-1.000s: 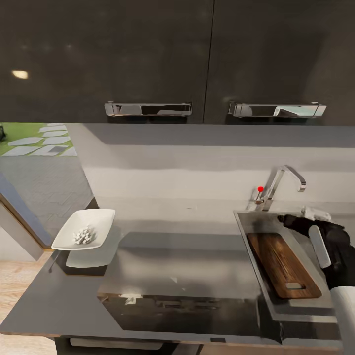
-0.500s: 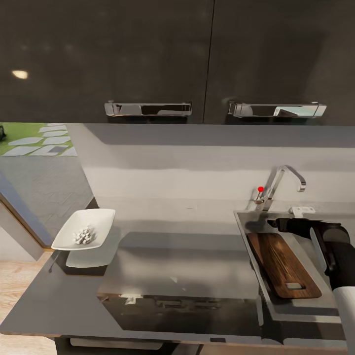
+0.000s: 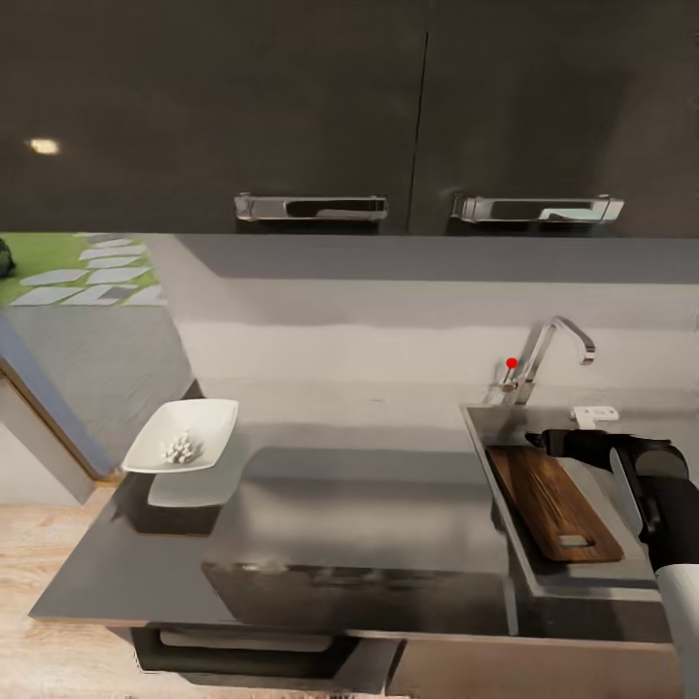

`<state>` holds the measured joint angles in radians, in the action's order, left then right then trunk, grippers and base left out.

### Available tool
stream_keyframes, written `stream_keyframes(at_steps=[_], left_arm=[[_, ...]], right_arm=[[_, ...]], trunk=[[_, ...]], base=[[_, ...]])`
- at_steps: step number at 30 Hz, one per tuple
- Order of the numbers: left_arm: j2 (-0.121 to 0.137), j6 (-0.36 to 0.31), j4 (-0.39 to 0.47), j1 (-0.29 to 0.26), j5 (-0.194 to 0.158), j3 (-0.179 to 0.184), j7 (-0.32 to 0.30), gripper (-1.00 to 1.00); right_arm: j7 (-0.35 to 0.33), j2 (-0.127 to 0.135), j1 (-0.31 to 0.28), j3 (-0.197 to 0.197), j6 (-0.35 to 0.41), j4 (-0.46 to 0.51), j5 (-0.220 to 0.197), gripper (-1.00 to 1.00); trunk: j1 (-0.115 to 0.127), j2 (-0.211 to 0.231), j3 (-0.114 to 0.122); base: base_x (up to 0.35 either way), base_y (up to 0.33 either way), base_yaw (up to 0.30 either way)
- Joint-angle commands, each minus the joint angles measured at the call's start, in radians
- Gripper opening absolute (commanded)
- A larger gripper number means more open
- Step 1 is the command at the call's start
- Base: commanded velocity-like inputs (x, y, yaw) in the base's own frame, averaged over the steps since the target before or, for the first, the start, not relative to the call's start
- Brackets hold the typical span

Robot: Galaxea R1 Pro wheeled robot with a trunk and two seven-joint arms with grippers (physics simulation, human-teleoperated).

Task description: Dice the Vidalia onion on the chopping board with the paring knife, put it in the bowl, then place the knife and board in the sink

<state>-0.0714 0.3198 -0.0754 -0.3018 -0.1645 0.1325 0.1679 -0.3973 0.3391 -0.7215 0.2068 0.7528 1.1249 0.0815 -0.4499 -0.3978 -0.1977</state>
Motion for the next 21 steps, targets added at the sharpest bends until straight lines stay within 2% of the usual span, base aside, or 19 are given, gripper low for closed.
stream_keyframes(at_steps=[1,6,12,21], left_arm=[[-0.001,0.007,-0.004,-0.002,-0.01,0.009,0.001,1.0],[-0.001,0.007,-0.004,-0.002,-0.009,0.009,0.001,1.0],[-0.001,0.007,-0.004,-0.002,-0.009,0.009,0.001,1.0],[-0.001,0.007,-0.004,-0.002,-0.009,0.009,0.001,1.0]], right_arm=[[-0.009,0.0,-0.001,0.002,0.004,0.001,0.008,1.0],[-0.019,0.0,-0.001,0.005,0.002,0.006,0.007,1.0],[-0.149,0.0,-0.001,0.023,-0.002,0.045,0.009,1.0],[-0.163,0.001,-0.001,0.025,-0.003,0.057,0.009,1.0]], trunk=[[0.0,-0.002,-0.002],[0.0,-0.002,-0.002],[0.0,-0.002,-0.002],[0.0,-0.002,-0.002]], base=[[-0.276,0.144,0.0],[-0.279,0.151,0.0],[-0.28,0.172,0.0],[-0.28,0.185,0.0]])
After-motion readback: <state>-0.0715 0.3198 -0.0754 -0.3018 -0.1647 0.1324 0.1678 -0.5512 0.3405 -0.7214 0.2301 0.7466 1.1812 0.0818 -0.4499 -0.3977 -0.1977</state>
